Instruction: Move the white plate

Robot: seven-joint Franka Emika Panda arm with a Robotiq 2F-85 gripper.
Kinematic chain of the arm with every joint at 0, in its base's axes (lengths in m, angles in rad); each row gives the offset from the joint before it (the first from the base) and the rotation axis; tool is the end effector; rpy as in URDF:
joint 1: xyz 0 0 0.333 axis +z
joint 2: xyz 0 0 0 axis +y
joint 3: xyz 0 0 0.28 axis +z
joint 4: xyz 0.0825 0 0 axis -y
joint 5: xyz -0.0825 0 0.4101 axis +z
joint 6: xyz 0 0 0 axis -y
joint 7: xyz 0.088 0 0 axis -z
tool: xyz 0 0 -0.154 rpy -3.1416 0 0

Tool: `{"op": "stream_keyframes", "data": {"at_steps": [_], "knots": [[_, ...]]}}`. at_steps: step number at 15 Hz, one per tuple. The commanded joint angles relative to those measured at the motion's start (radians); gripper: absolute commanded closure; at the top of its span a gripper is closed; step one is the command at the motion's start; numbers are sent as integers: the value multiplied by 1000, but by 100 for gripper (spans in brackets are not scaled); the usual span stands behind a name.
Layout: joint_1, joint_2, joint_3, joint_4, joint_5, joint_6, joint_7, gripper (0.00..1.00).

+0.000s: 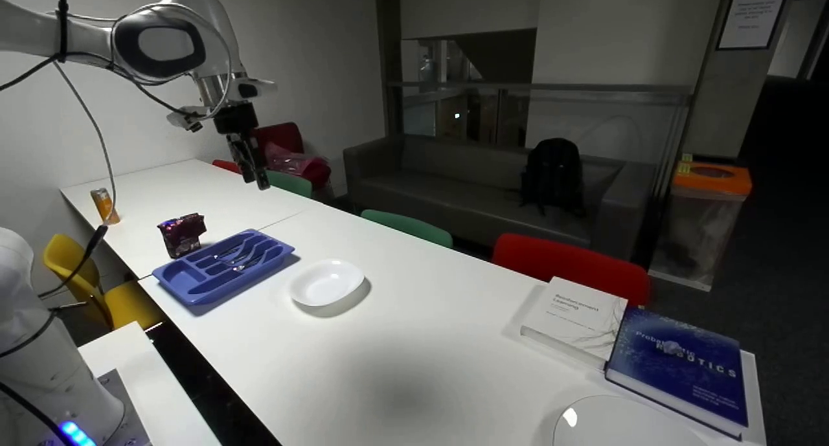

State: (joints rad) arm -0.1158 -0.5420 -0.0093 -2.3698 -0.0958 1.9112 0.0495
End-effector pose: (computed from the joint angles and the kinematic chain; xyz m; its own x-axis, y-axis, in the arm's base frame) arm 0.4397 -0.0664 0.4453 0.9863 -0.1406 0.0862 -0.1478 -0.9855 0.0836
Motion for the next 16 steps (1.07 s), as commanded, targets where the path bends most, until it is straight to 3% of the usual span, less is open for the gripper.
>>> {"op": "stream_keyframes", "data": {"at_steps": [1, 3, 4, 11, 16], "knots": [[35, 158, 31, 177, -31, -35, -4, 0], [47, 184, 14, 209, -16, -23, -37, 0], [51, 138, 24, 142, -14, -3, 0, 0], [54, 159, 24, 152, -13, -3, 7, 0], [50, 250, 98, 257, -38, -22, 238, 0]]}}
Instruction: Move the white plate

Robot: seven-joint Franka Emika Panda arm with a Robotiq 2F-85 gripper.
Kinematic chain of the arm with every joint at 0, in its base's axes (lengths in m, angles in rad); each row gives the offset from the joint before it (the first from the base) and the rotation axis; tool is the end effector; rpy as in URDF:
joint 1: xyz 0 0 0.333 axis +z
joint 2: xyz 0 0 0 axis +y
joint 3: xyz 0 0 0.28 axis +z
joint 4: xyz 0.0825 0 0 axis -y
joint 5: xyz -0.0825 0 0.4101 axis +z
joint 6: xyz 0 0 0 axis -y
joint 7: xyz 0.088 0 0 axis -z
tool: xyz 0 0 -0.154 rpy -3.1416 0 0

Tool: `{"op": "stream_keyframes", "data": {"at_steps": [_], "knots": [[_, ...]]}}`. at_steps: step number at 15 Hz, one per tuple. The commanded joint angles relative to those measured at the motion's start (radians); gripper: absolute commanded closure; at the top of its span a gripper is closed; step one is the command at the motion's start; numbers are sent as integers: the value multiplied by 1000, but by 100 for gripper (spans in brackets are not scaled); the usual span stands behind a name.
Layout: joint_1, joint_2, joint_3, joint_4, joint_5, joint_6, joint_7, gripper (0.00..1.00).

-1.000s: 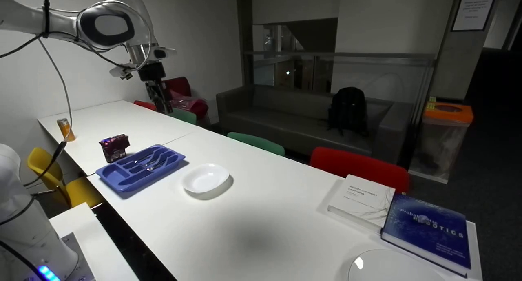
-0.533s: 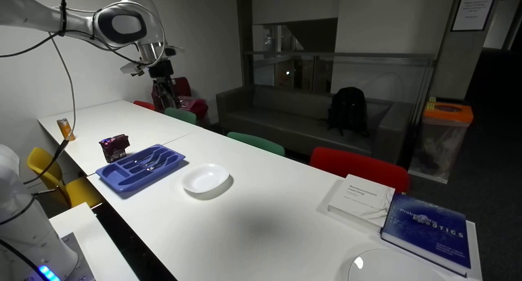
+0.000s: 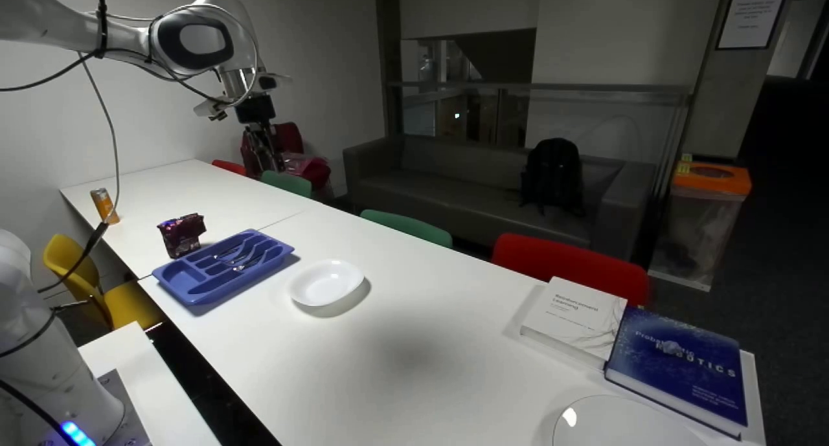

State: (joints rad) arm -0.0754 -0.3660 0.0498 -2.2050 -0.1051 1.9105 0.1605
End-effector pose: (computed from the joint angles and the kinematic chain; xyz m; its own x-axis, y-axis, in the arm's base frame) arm 0.4926 -0.0243 0.4481 0.9847 -0.1514 0.0867 -0.1603 -0.9813 0.1064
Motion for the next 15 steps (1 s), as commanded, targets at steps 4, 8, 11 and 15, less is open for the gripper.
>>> {"op": "stream_keyframes", "data": {"at_steps": [4, 8, 11, 15], "knots": [[39, 206, 107, 235, -74, -53, 252, 0], [85, 357, 121, 422, -71, -191, 359, 0], [120, 471, 102, 569, -37, -303, 335, 0], [143, 444, 81, 505, -39, -255, 336, 0]]}}
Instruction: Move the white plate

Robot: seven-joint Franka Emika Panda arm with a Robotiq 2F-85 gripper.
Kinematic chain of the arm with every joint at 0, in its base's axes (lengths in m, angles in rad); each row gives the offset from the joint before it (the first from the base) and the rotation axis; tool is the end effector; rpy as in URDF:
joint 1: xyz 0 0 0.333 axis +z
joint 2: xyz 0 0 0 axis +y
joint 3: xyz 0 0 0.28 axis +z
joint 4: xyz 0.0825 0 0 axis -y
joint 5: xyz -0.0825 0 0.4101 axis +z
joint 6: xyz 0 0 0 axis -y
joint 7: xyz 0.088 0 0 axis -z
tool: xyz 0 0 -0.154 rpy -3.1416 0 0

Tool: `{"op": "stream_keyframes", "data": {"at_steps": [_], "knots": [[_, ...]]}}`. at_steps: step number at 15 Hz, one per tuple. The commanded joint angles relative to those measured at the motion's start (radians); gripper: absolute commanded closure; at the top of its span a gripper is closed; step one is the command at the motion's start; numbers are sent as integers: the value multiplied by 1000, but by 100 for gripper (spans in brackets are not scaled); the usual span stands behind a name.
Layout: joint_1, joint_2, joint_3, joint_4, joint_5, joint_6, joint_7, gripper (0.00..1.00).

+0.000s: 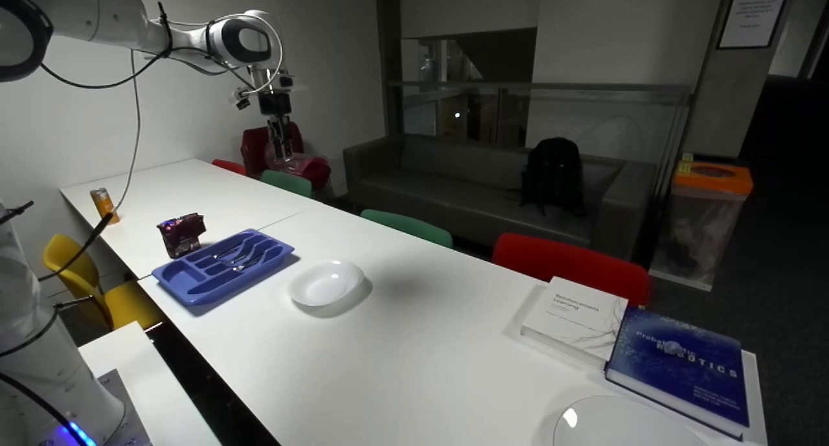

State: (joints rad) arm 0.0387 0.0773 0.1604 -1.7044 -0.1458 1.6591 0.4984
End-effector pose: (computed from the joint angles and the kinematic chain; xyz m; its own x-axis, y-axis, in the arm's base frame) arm 0.5837 0.0946 0.4388 0.9597 -0.2772 -0.0451 -0.2659 -0.9485 0.1724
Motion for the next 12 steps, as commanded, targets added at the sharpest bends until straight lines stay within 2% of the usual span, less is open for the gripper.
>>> {"op": "stream_keyframes", "data": {"at_steps": [1, 4, 6, 9, 12], "knots": [[30, 2, -32, 3, 2, -4, -2, 0], [30, -2, -31, 3, 2, -4, -2, 0], [35, 22, -35, 32, -6, -66, 42, 0], [61, 116, -34, 156, 0, -188, 121, 0], [107, 219, -28, 298, -15, -263, 147, 0]]}}
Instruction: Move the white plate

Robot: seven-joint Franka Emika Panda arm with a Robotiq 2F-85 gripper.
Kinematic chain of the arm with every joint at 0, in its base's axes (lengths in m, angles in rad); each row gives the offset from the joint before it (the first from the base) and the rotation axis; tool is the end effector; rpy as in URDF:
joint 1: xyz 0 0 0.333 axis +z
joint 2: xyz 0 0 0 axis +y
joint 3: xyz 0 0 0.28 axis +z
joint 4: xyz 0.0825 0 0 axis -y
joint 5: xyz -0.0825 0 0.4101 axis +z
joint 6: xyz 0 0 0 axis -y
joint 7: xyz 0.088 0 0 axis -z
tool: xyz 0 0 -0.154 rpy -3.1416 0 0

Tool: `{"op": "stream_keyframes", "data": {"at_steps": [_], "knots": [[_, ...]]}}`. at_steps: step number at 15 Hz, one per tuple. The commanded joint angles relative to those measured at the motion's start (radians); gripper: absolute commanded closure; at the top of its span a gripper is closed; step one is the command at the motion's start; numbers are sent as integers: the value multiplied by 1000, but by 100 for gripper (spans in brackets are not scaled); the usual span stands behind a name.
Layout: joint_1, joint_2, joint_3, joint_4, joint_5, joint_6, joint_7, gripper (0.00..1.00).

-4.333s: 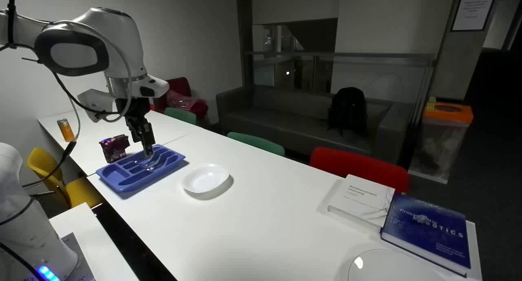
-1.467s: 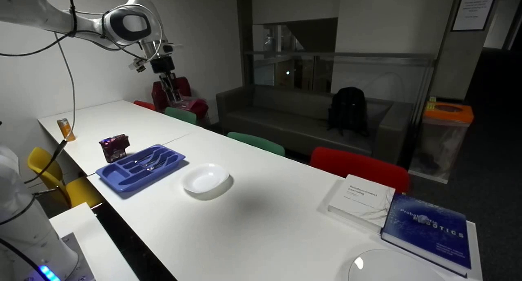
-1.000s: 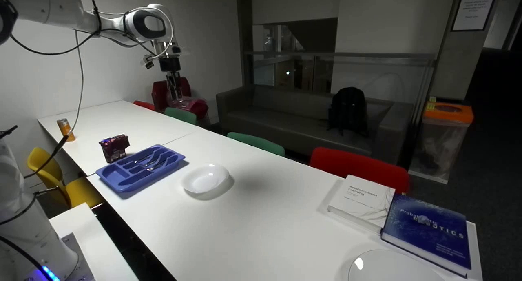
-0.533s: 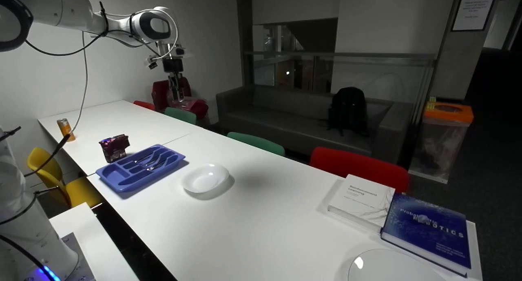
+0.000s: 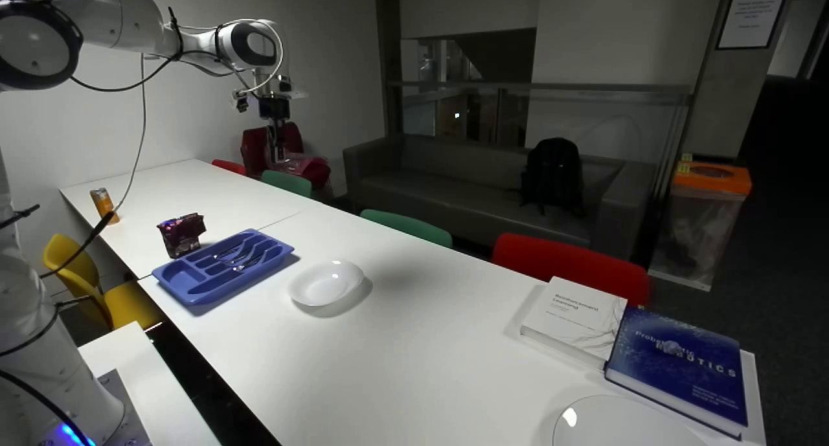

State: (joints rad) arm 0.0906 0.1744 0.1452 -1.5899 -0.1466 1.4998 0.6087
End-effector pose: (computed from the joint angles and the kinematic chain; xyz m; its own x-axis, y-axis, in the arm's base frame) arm 0.5828 0.1123 0.4270 0.9184 -0.3681 -0.1448 -0.3270 -0.9126 0.2454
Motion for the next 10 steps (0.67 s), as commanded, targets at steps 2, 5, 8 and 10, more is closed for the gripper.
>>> {"op": "stream_keyframes", "data": {"at_steps": [2, 5, 8, 10], "knots": [[94, 197, -18, 287, -40, -151, 36, 0], [166, 301, -31, 434, -130, -225, -1, 0], [173, 271, -43, 365, -101, -175, 13, 0], [158, 291, -15, 386, -117, -178, 20, 0]]}}
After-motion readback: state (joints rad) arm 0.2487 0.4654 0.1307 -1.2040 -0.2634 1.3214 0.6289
